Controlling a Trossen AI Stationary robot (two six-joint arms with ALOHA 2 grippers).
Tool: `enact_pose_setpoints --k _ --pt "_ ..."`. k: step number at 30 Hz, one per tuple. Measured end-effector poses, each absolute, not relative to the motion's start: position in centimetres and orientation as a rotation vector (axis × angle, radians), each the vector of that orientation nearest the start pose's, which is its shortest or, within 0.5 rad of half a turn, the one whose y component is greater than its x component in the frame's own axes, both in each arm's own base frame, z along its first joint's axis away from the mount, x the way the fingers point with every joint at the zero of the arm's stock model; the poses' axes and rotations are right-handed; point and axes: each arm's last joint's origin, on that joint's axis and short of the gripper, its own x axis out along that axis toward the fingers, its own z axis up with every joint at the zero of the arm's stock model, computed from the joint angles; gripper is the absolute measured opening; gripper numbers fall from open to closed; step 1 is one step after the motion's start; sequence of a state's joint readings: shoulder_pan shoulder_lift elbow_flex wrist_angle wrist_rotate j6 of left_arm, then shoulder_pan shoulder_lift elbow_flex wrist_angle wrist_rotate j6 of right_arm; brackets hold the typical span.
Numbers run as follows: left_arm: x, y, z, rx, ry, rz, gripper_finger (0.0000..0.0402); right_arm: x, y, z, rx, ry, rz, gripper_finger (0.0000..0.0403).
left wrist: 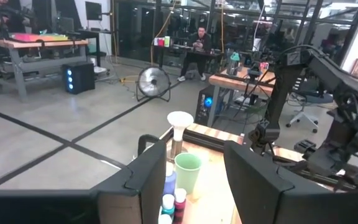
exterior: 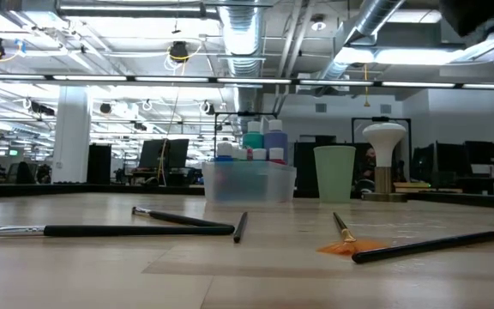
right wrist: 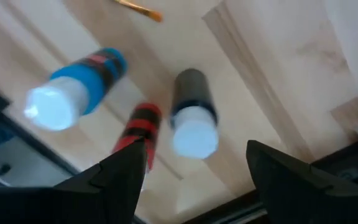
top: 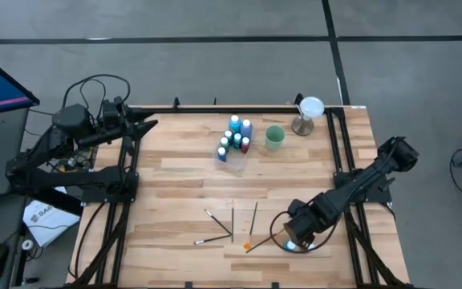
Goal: Pick & Place Paint Supplies
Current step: Put the small black paint bottle into the transparent bin
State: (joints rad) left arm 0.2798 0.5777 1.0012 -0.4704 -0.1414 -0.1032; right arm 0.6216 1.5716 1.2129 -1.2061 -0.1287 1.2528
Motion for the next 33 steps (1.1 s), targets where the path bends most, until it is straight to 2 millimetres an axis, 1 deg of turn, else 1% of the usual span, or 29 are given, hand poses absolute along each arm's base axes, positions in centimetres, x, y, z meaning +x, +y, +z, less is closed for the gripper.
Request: enact_pose_setpoints --k 3,6,10,12,17,21,25,28,32,33 --pt "8.9 3.0 39.9 -0.108 0.023 0.423 0.0155 21.4 15.8 23.1 0.564 1.624 -0.458 0.0269" --pt "8.9 3.0 39.9 -0.108 0.024 0.423 0.0155 21.3 15.7 22.1 0.555 1.628 -0.453 0.0269" --pt "8.9 3.0 39.9 -0.105 0.023 0.423 0.0154 21.4 15.7 21.7 0.526 1.614 -0.463 0.0268" --pt "8.8 3.0 39.9 -0.09 0.025 0.423 0.0154 21.4 15.7 21.7 0.522 1.613 -0.454 0.026" --pt "8.9 3.0 39.8 -0.072 0.03 0.422 0.0154 21.2 16.1 21.7 0.497 1.615 -0.427 0.022" --pt "9.5 3.1 38.4 -0.073 0.061 0.423 0.0154 21.0 16.4 21.7 0.488 1.616 -0.417 0.02" --pt "10.0 3.3 36.9 -0.09 0.054 0.424 0.0154 21.1 16.4 21.7 0.485 1.612 -0.403 0.0181" --pt "10.2 3.3 35.8 -0.104 0.049 0.424 0.0154 21.2 16.4 21.7 0.481 1.603 -0.387 0.0154" --pt "10.2 3.3 34.5 -0.117 0.051 0.425 0.0154 21.2 16.4 21.7 0.481 1.603 -0.386 0.0108" --pt "10.1 3.3 34.1 -0.123 0.054 0.425 0.0154 21.2 16.4 21.7 0.483 1.603 -0.387 0.0107"
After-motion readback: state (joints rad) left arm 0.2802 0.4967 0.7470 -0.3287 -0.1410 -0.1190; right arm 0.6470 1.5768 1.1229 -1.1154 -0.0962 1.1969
